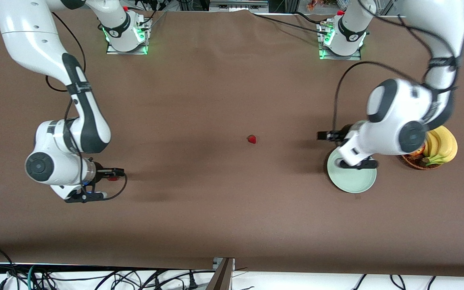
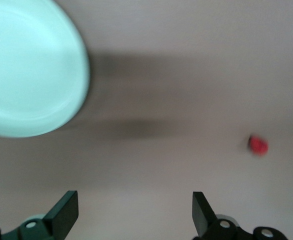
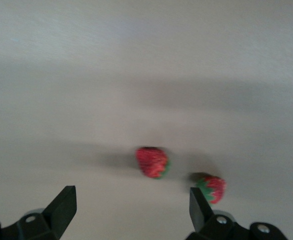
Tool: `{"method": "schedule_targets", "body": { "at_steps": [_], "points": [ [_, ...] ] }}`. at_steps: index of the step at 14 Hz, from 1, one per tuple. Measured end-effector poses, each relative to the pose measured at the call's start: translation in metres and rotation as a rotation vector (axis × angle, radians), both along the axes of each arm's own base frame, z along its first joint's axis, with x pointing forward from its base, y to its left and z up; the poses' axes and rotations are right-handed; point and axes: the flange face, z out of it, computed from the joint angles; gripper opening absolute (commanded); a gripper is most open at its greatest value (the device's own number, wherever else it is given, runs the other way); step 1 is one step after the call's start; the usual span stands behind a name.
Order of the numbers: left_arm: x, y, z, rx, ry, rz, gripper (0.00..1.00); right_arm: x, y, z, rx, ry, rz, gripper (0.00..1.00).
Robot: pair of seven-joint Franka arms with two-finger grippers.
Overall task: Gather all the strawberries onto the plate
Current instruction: 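Grasp the mid-table strawberry with the left gripper while the right gripper grasps another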
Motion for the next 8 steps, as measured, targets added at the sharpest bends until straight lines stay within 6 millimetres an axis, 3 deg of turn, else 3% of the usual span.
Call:
{"method": "schedule_targets", "body": {
  "at_steps": [2, 4, 6, 8],
  "points": [
    [-0.012, -0.071, -0.047, 0.037, -0.024, 0.095, 1.00, 0.000, -0.003, -0.009, 0.002, 0.008, 0.002, 1.00],
    [-0.033, -0.131, -0.079, 0.075, -0.032, 0.203, 1.00, 0.000, 0.003, -0.016, 0.006, -0.004, 0.010, 1.00],
    [-0.050, -0.167, -0.094, 0.107, -0.034, 0.324, 1.00, -0.001, 0.006, -0.025, 0.009, -0.018, 0.014, 1.00],
    [-0.059, -0.186, -0.105, 0.118, -0.043, 0.403, 1.00, -0.004, 0.006, -0.034, 0.009, -0.019, 0.015, 1.00]
  ]
}}
